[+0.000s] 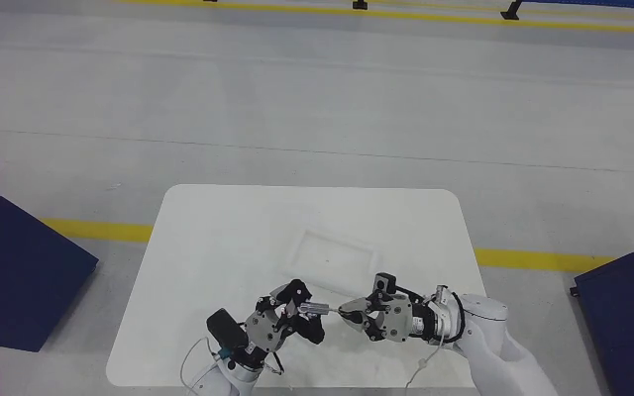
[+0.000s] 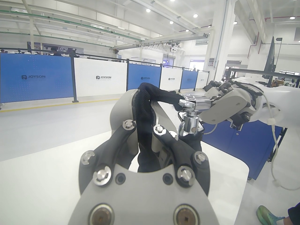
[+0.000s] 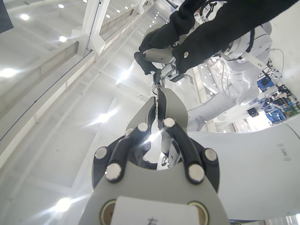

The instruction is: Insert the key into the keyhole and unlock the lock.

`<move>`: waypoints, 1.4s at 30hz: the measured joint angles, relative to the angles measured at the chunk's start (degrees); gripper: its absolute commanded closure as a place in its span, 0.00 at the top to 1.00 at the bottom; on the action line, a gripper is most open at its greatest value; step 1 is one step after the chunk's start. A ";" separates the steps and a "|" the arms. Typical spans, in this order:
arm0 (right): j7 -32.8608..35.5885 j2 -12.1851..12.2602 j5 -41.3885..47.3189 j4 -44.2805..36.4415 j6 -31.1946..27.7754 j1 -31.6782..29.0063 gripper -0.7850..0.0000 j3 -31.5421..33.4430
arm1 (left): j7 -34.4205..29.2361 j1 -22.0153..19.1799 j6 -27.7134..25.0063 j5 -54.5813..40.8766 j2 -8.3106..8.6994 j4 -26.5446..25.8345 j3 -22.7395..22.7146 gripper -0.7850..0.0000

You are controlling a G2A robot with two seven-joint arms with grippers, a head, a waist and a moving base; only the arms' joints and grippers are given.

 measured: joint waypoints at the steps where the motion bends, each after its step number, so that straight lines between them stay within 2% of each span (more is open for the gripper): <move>1: 0.00 0.00 -0.01 0.00 0.01 0.01 0.00 0.00 | 0.02 0.02 0.06 -0.21 0.01 0.02 -0.03 0.00; 9: -1.27 -0.15 1.57 0.09 -0.54 -0.67 0.00 -0.47 | -0.11 -0.10 0.27 -1.21 0.14 0.02 -0.49 0.00; 28: -11.66 0.28 13.71 -0.02 11.98 -0.12 0.00 -0.15 | 0.22 -0.18 1.41 -0.71 0.46 -0.07 -1.04 0.00; 42: -15.12 1.42 18.32 0.47 12.20 -0.03 0.00 -0.70 | 0.17 -0.34 2.43 -1.26 0.51 -0.04 -1.05 0.00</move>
